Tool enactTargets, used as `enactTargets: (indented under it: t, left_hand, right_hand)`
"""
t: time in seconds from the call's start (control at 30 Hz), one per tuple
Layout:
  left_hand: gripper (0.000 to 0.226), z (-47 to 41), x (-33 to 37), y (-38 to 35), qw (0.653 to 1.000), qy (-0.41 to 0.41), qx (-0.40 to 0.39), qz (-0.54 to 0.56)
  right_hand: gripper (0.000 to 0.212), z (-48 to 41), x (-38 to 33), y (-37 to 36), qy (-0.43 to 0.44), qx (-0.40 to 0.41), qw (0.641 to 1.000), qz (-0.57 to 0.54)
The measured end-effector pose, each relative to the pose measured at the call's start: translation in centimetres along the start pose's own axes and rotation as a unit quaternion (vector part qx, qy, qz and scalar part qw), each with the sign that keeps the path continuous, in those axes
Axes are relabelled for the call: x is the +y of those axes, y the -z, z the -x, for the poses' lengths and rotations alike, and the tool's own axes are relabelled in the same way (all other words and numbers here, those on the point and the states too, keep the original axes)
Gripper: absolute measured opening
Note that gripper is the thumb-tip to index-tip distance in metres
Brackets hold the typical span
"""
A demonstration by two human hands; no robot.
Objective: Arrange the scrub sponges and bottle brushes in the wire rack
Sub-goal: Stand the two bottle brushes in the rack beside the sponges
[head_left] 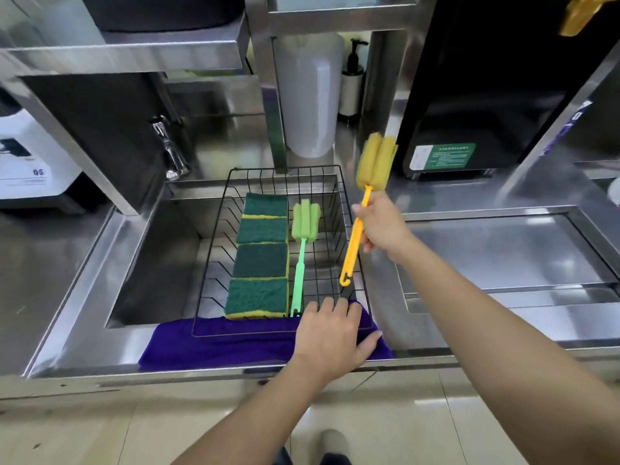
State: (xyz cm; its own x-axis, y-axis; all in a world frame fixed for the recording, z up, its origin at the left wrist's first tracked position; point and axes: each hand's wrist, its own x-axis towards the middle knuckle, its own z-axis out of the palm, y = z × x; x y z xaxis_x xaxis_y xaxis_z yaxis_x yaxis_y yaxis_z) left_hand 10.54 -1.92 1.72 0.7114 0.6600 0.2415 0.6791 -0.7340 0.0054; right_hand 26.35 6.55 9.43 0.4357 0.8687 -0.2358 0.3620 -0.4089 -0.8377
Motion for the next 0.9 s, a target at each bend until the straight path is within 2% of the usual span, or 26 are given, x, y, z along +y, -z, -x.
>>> enactTargets:
  t: [0.1,0.17,0.23,0.4,0.53,0.6,0.67,0.73,0.77,0.9]
  left_hand:
    - [0.058,0.1,-0.5,0.5,0.999,-0.015,-0.031,0.023]
    - [0.062,0.0,-1.1,1.0,0.997,-0.04,-0.047,0.054]
    - [0.061,-0.3,-2.0,2.1,0.993,-0.057,-0.032,0.094]
    - [0.043,-2.0,-5.1,4.7,0.975,-0.1,0.022,0.195]
    - [0.033,-4.5,-8.4,4.6,0.973,-0.024,0.053,0.222]
    - [0.027,-6.0,-10.8,4.0,0.982,0.012,0.018,0.188]
    - [0.025,-7.6,-13.1,3.2,0.99,0.033,-0.024,0.135]
    - [0.037,-9.2,-14.7,2.6,0.993,0.04,-0.06,0.093]
    - [0.045,-10.1,-15.3,2.3,0.993,0.039,-0.076,0.081]
    - [0.081,-13.6,-16.9,0.9,0.988,0.016,-0.136,0.069]
  right_hand:
    - [0.023,0.1,-0.4,-2.4,-0.027,-0.083,0.995,0.053]
    - [0.026,0.1,-0.5,-3.7,-0.029,-0.107,0.99,0.091]
    - [0.026,0.0,-0.4,-4.5,-0.029,-0.118,0.984,0.129]
    - [0.027,-0.2,-0.5,-6.3,-0.031,-0.139,0.971,0.194]
    - [0.029,-0.3,-1.0,-6.5,0.007,-0.095,0.959,0.268]
    - [0.024,-0.5,-1.2,-6.3,0.051,-0.043,0.952,0.299]
    - [0.024,-1.1,-1.1,-5.9,0.135,0.016,0.928,0.348]
    - [0.035,-1.9,-1.0,-5.5,0.189,0.048,0.903,0.383]
    - [0.044,-2.4,-1.1,-5.3,0.187,0.048,0.903,0.384]
    - [0.094,-4.8,-0.8,-4.8,0.119,-0.018,0.914,0.388]
